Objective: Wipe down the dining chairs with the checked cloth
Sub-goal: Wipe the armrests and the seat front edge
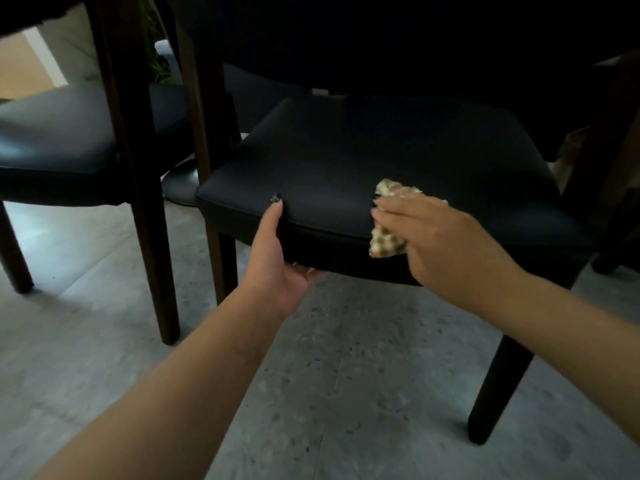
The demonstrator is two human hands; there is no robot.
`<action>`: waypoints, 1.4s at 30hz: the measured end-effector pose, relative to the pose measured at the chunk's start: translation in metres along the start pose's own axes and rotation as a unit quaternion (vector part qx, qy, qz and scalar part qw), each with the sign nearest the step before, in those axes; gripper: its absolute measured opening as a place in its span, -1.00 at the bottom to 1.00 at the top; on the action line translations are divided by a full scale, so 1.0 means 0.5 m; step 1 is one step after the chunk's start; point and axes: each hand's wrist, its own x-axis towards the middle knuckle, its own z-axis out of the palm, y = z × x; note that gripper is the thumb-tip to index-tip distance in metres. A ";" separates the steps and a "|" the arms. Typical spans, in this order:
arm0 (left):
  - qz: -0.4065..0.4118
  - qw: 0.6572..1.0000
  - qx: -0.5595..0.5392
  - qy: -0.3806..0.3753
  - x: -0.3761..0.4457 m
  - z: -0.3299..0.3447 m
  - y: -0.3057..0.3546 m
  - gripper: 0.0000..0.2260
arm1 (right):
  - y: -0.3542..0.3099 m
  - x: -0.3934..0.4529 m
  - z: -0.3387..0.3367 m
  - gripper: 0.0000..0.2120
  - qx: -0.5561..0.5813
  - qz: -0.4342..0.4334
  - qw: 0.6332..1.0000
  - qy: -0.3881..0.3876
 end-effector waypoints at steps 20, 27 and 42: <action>0.027 1.000 0.013 -0.002 0.008 0.012 -0.045 -0.52 | 0.171 -0.200 -0.075 -0.58 -0.070 0.129 0.983 0.110; 0.023 1.000 0.019 0.006 -0.007 0.022 -0.033 -0.71 | 0.138 -0.194 -0.054 -0.58 -0.075 0.157 0.976 0.130; 0.018 0.998 -0.056 -0.039 -0.002 -0.107 0.033 -0.22 | -0.161 0.137 0.148 -0.58 -0.124 -0.283 0.951 -0.016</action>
